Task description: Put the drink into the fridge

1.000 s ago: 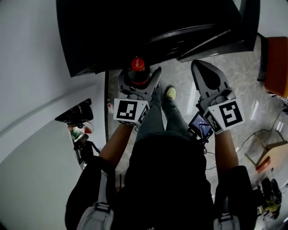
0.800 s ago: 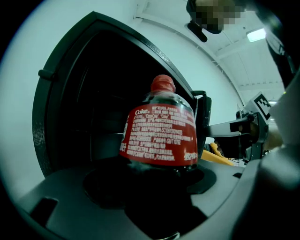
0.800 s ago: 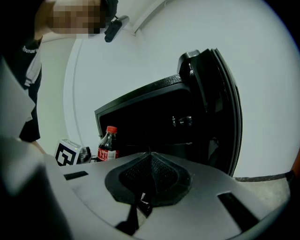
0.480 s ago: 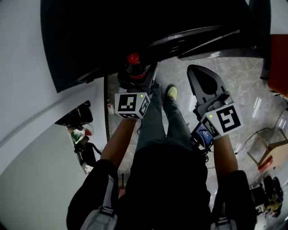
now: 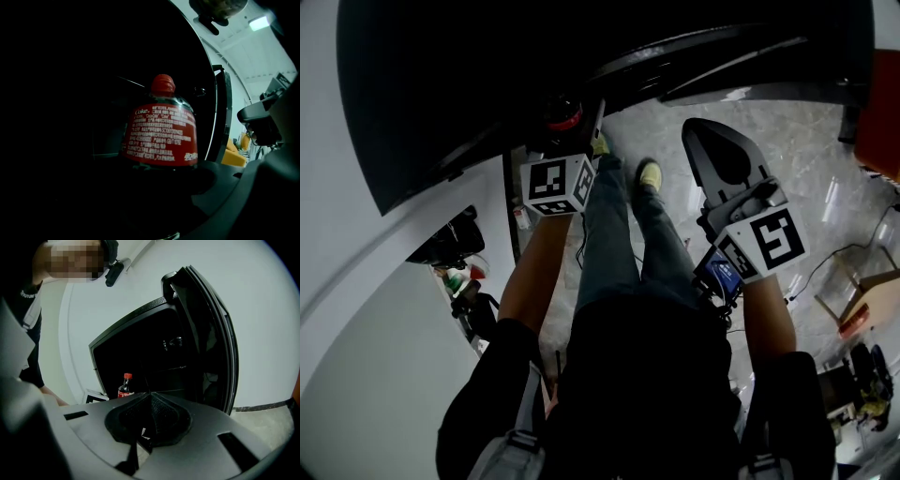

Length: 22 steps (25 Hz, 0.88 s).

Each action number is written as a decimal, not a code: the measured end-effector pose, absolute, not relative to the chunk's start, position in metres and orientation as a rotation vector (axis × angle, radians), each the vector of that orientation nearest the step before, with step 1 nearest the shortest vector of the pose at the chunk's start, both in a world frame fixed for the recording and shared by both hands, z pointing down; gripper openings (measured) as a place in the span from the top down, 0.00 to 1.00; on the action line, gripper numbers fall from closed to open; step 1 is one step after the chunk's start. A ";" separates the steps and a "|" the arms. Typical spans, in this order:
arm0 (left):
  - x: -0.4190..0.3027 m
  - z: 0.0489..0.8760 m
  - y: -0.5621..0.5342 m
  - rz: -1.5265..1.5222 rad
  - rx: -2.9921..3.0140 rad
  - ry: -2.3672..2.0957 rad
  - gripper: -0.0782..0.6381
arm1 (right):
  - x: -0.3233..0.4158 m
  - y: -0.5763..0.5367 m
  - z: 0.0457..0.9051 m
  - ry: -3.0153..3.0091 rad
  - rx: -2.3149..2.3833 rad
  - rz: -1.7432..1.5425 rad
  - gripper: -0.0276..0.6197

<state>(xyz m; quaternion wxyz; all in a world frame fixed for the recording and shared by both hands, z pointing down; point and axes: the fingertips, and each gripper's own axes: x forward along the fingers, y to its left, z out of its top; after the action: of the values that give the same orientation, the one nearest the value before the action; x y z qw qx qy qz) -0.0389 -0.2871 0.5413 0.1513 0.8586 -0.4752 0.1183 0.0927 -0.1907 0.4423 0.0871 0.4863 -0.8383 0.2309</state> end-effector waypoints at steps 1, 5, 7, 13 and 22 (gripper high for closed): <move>-0.037 0.540 -0.289 0.330 2.474 -1.364 0.41 | 0.094 -0.190 0.443 -2.492 1.448 0.693 0.94; -0.024 0.540 -0.290 0.327 2.504 -1.331 0.41 | 0.097 -0.188 0.446 -2.477 1.452 0.702 0.94; -0.023 0.541 -0.291 0.321 2.512 -1.329 0.41 | 0.094 -0.189 0.447 -2.486 1.453 0.696 0.94; -0.016 0.539 -0.299 0.336 2.571 -1.341 0.41 | 0.091 -0.190 0.451 -2.486 1.434 0.714 0.94; -0.026 0.559 -0.298 0.316 2.481 -1.358 0.41 | 0.073 -0.219 0.478 -2.487 1.471 0.690 0.94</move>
<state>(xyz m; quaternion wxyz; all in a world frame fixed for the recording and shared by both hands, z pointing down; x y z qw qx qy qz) -0.0264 -0.2976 0.5586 0.1472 0.8623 -0.4718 0.1099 0.0734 -0.2188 0.4783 0.0852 0.4934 -0.8341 0.2314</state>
